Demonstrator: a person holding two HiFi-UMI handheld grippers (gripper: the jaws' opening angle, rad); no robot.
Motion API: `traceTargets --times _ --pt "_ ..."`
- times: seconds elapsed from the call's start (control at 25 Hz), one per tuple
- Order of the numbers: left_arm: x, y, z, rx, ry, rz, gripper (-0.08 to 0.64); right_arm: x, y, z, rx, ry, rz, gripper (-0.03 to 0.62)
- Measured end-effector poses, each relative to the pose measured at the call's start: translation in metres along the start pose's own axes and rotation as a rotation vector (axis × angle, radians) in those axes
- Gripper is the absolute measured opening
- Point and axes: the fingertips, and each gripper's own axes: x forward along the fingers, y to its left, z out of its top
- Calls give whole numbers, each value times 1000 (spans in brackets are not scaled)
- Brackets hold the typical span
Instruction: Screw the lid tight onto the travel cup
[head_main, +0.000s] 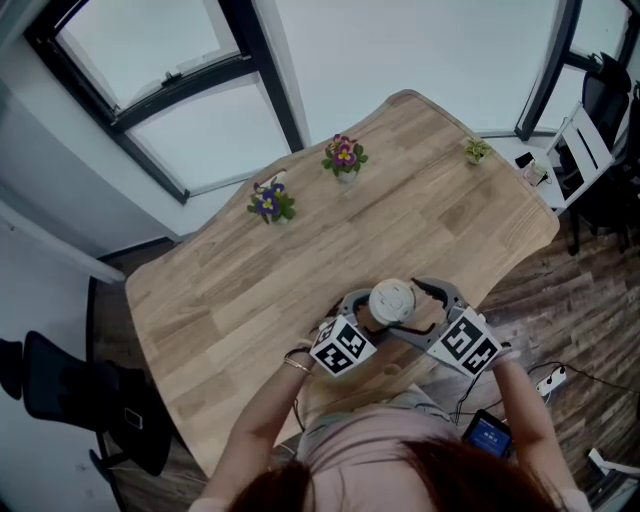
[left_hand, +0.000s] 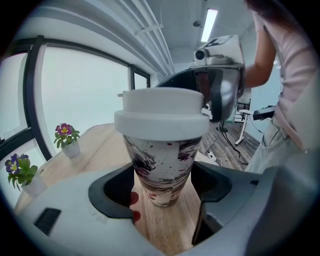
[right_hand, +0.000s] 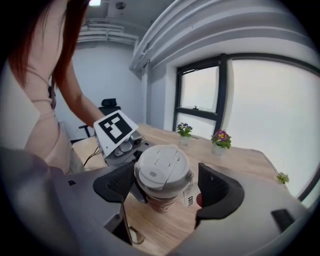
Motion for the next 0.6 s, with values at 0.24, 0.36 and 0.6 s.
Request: traceTargets --times 0.24,0.36,0.6 --pt "1 -1 2 0 3 8 347 4 2 -10 -26 22 -19 359" --pt "0 0 1 -15 -1 31 347 4 3 -8 50 -33 -169 359" --pt "0 1 0 -17 -6 33 347 1 8 -8 218 -118 -188 360"
